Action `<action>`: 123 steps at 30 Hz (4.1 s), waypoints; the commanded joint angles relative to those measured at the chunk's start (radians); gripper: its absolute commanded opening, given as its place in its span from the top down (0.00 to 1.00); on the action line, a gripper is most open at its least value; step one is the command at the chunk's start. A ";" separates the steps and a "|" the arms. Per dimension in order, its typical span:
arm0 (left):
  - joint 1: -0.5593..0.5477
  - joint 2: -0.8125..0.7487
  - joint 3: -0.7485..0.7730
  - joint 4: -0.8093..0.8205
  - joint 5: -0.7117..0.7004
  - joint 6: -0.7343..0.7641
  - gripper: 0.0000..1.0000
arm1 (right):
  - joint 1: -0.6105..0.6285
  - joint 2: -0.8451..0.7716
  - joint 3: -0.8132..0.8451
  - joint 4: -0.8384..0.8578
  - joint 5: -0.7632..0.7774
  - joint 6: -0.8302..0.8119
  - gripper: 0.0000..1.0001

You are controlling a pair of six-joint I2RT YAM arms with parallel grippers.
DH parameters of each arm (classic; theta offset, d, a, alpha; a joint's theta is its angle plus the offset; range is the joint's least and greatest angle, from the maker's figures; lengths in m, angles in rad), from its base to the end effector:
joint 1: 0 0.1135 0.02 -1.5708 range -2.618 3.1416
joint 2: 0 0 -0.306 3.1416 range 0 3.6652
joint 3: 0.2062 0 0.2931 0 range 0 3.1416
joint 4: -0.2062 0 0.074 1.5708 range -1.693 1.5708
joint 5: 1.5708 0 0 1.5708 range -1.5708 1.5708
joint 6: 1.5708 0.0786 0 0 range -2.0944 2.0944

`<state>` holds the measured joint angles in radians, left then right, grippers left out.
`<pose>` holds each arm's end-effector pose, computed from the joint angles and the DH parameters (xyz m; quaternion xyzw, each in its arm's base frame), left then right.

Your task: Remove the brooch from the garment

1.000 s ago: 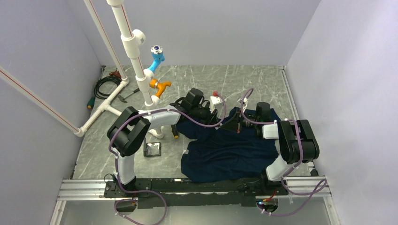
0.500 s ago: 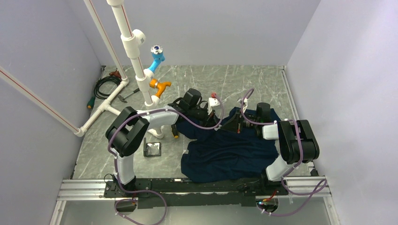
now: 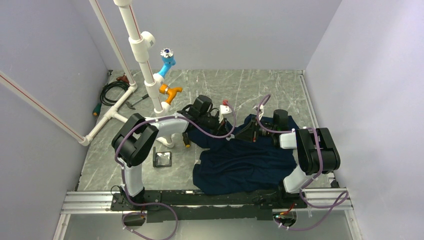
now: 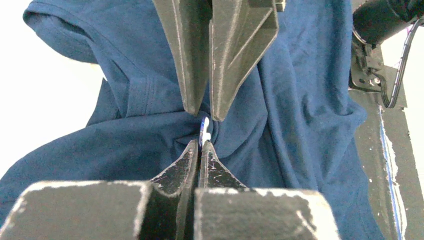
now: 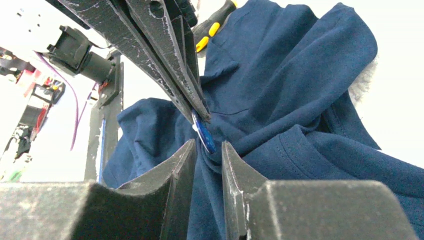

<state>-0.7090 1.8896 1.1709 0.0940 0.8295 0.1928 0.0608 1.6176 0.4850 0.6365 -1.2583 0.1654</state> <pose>0.3223 -0.3529 0.1860 0.5203 0.6533 -0.4533 0.3116 0.2916 0.0927 0.1381 -0.2645 0.7094 0.5490 0.3542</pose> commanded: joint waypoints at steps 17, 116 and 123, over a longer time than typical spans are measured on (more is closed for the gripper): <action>0.004 -0.020 0.048 0.049 0.138 -0.073 1.00 | 0.004 -0.013 0.009 0.037 -0.042 -0.031 0.73; -0.031 0.044 0.129 -0.088 -0.243 -0.101 0.78 | -0.010 -0.036 -0.020 0.083 0.013 0.013 1.00; -0.032 0.034 0.142 -0.125 -0.244 -0.077 0.72 | -0.014 -0.038 -0.023 0.092 0.025 0.021 1.00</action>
<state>-0.7502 1.9404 1.2762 0.0246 0.6300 0.0708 0.0528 1.6154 0.4656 0.6571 -1.1862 0.1780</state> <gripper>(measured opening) 0.276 0.021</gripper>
